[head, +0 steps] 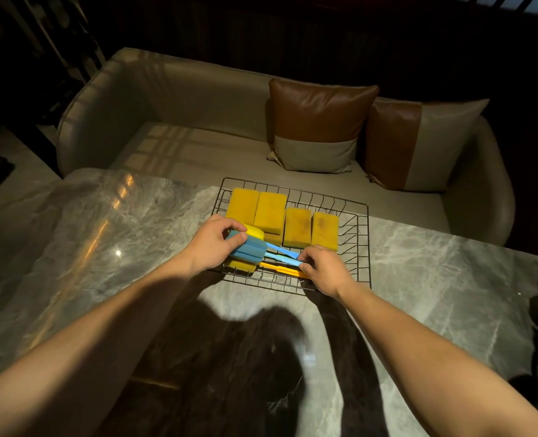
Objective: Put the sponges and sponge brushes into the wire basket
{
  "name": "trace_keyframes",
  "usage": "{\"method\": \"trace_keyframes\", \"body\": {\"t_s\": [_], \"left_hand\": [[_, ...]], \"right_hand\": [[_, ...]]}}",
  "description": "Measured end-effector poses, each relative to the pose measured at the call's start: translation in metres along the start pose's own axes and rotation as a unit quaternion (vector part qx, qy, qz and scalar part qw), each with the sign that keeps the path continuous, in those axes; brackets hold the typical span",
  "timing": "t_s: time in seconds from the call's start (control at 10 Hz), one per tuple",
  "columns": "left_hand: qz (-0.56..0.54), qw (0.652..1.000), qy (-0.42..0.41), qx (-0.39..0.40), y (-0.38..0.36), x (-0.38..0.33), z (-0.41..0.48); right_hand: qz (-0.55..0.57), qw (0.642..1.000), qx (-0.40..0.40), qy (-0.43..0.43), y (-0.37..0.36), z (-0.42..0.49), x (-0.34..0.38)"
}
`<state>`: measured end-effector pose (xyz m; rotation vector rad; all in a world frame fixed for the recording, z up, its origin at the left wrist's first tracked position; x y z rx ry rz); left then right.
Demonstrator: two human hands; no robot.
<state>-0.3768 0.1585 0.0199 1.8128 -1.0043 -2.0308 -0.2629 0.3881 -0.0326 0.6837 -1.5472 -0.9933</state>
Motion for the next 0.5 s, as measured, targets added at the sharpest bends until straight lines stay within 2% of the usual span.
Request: {"method": "trace_keyframes", "body": {"t_s": [0.4,0.5], "left_hand": [[-0.024,0.998,0.047,-0.035,0.014,-0.006,-0.013],[-0.007,0.997,0.034,-0.066,0.021,-0.015,-0.021]], "right_hand": [[0.004,0.999,-0.032,-0.017,0.034,-0.017,0.001],[0.002,0.998,-0.062,-0.019,0.052,-0.025,0.005]]}}
Point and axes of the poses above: each hand's wrist, its own z-axis towards the middle knuckle, its own y-axis out of the back of the hand, x = y × z, the point moved 9 cm from there along z, towards the middle knuckle, and after that the axes turned 13 degrees about -x, right-handed, at the moved point
